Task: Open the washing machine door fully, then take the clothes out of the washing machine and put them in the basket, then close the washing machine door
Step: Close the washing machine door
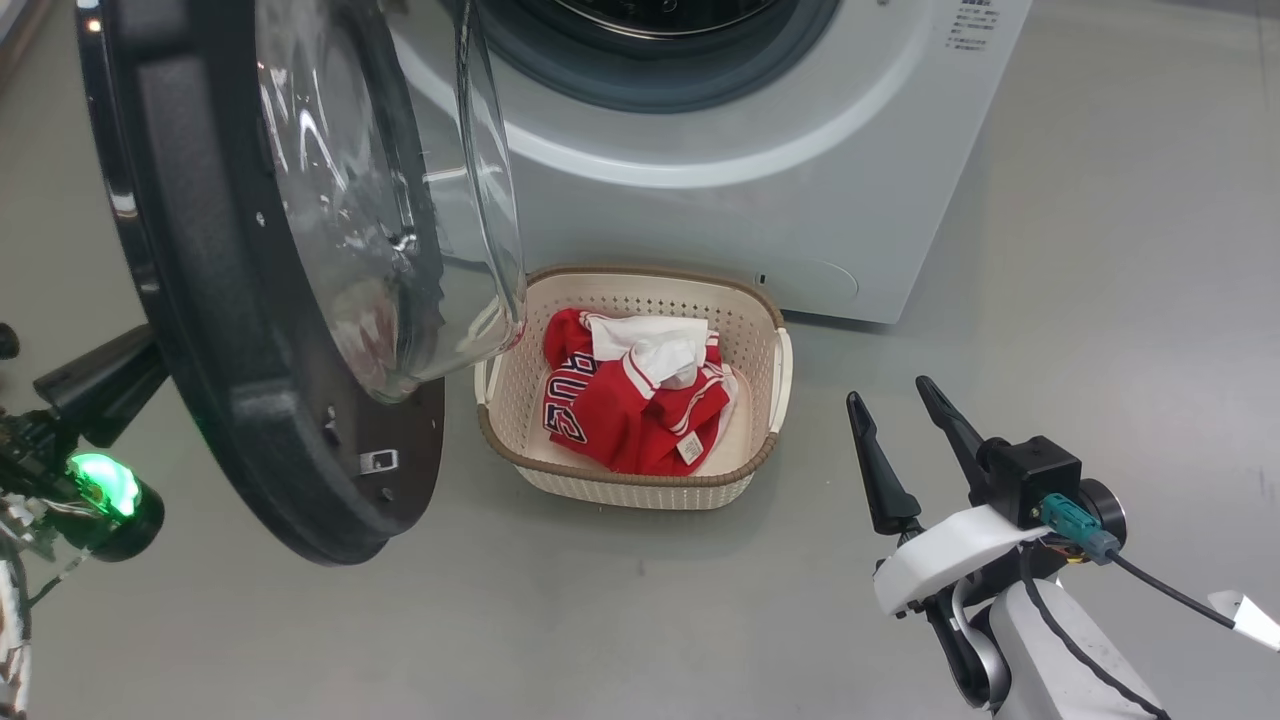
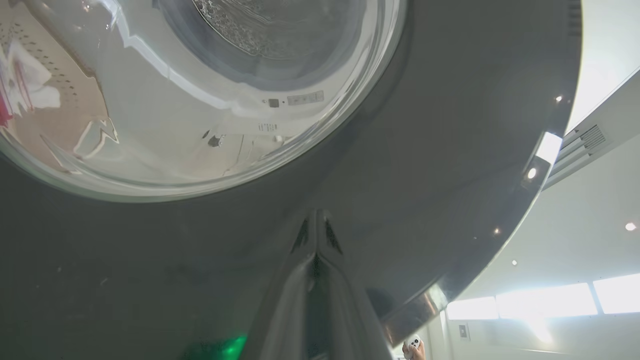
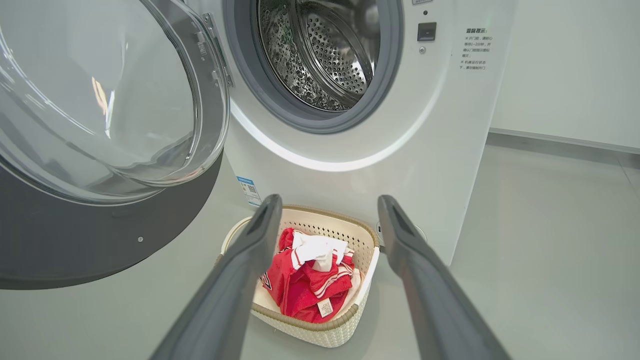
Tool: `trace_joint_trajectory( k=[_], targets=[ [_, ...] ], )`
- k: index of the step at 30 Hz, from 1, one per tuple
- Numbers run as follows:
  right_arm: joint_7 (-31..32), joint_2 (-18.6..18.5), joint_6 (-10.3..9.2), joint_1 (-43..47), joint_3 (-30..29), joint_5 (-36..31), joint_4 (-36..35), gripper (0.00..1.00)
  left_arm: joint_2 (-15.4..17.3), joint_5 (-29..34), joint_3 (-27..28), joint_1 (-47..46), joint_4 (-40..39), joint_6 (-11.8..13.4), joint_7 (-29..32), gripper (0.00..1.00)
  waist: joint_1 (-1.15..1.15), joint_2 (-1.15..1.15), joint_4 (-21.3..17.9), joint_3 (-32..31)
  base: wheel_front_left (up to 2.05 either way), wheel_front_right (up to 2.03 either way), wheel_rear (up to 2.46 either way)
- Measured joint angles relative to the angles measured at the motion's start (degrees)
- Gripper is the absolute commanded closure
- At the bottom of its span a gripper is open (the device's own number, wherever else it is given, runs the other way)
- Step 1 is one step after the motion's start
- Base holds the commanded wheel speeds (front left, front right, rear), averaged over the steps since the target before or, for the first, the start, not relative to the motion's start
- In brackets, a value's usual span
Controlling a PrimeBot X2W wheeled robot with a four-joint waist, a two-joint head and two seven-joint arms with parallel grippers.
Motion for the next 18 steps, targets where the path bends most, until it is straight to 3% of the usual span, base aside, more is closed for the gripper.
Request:
trace_joint_trajectory(
  k=[8, 18],
  targets=[
    [0.0, 0.0, -0.03, 0.0, 0.1, 0.7, -0.1, 0.0, -2.2, -0.6, -0.8, 2.1, -3.9, 0.5, 1.2, 1.0, 0.0, 0.0, -3.0, -0.2, 0.0, 0.0, 0.0],
    [0.0, 0.1, -0.55, 0.0, 0.4, 1.8, -1.2, 0.0, -5.0, -1.1, -1.3, 2.3, -7.2, 3.0, 0.2, 1.0, 0.0, 0.0, -7.7, 0.3, 0.0, 0.0, 0.0]
  ],
)
